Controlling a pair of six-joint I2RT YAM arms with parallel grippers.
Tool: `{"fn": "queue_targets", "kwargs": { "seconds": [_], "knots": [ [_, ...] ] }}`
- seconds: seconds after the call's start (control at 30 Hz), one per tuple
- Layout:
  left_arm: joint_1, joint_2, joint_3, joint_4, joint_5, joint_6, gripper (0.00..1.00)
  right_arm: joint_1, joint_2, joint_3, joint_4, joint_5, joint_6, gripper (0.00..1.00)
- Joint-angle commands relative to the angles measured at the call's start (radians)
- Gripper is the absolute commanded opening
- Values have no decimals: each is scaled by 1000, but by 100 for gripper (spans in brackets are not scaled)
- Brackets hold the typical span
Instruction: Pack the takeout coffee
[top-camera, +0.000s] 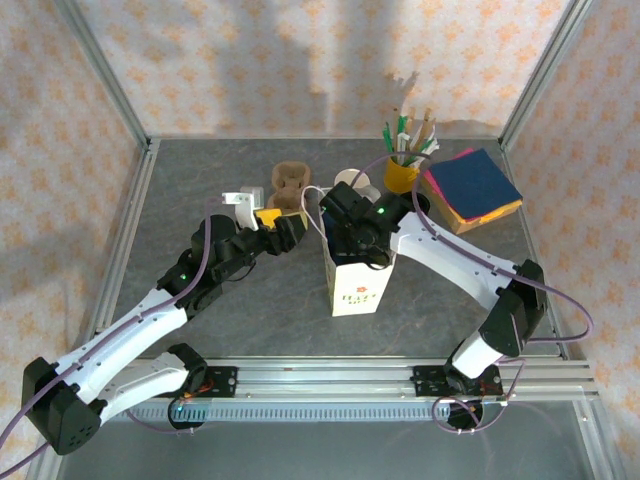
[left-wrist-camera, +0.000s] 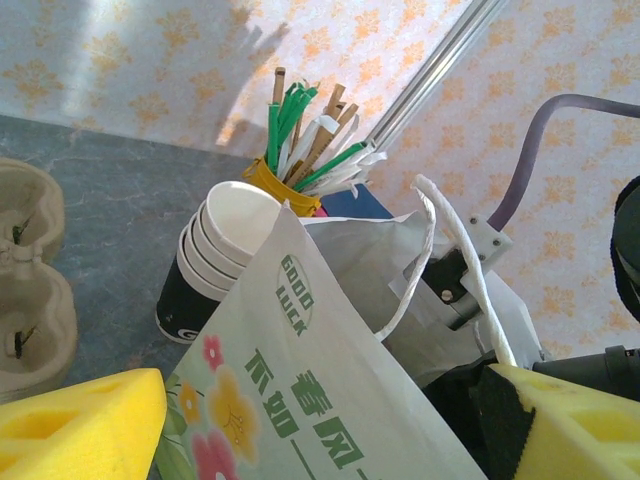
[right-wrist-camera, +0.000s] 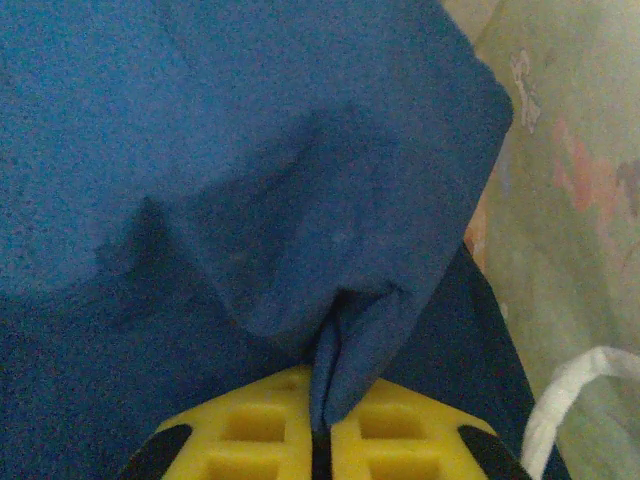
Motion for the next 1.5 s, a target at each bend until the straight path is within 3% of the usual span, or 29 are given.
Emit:
{"fn": "queue_targets", "kwargs": {
  "seconds": [0.0,0.33,0.53,0.67,0.8,0.93,1.1,1.27,1.47],
  "knots": [
    [-7,0,-12,43,-1,1,83,3,-39,38,15,3,-10,17],
    [-6,-19,-13,35,-25,4,83,2,-143,129,114,22,0,43],
    [-5,-26,3,33,-53,20,83,-7,-221,161,197,65,-35,46],
    [-6,-31,36,-19,-168,28,85,-56,-309,125,288,98,-84,51],
    [-5,-49,58,-48,-283,29,91,-177,-425,17,391,178,-143,60],
    [-3,-57,70,-73,-437,66,98,-322,-519,-106,498,225,-217,76],
    [33,-31,94,-89,-596,143,99,-534,-580,-302,618,266,-267,89],
    [107,12,-5,82,-769,245,99,-662,-680,-637,892,285,-318,96],
    [197,16,-256,363,-858,411,99,-707,-705,-934,1190,352,-280,100]
  ]
}}
